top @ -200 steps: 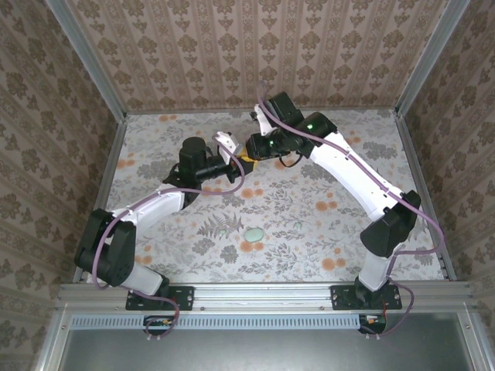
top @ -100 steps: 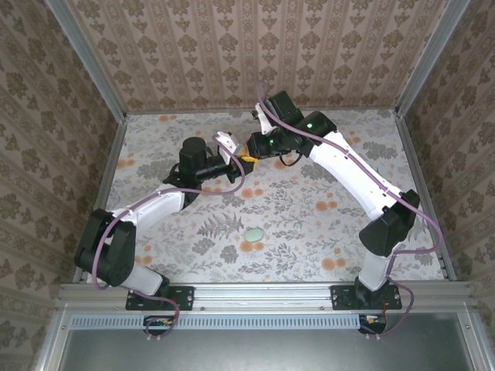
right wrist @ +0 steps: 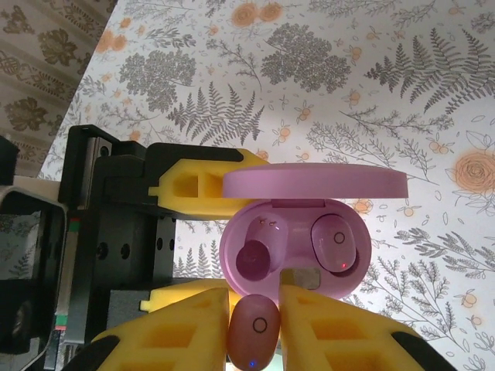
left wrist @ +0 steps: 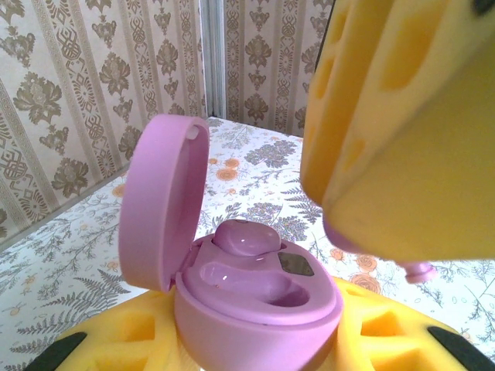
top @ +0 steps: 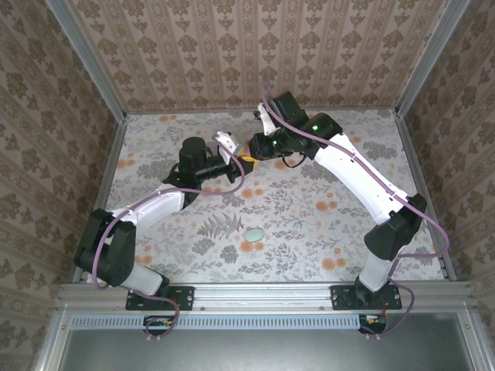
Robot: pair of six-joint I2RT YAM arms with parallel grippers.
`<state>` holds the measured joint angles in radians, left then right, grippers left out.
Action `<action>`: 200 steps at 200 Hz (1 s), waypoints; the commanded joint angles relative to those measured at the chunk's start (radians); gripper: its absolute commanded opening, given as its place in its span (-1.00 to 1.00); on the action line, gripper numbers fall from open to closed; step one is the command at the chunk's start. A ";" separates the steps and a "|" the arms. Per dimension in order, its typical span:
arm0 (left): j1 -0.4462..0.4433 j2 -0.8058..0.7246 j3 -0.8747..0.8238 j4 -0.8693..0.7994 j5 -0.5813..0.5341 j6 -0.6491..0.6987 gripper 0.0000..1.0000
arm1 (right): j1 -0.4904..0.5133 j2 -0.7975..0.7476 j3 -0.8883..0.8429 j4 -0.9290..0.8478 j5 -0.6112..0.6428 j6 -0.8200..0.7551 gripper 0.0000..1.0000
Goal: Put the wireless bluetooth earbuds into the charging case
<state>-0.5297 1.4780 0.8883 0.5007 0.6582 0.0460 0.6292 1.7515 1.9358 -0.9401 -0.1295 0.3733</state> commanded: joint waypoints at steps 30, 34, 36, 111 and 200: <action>0.002 -0.033 0.017 0.016 0.023 0.015 -0.37 | -0.002 -0.021 -0.005 -0.017 0.044 0.010 -0.50; 0.002 -0.034 0.017 0.016 0.023 0.015 -0.37 | -0.002 -0.021 -0.005 -0.016 0.045 0.012 -0.50; 0.002 -0.035 0.018 0.015 0.023 0.015 -0.37 | -0.001 -0.021 -0.005 -0.016 0.044 0.012 -0.50; 0.000 -0.034 0.025 0.010 0.023 0.015 -0.37 | -0.002 -0.005 0.014 -0.028 0.078 0.007 -0.50; 0.000 -0.038 0.025 0.010 0.024 0.015 -0.37 | -0.002 0.022 0.039 -0.037 0.074 0.004 -0.50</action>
<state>-0.5297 1.4742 0.8883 0.5003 0.6582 0.0460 0.6292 1.7554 1.9366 -0.9485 -0.0807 0.3729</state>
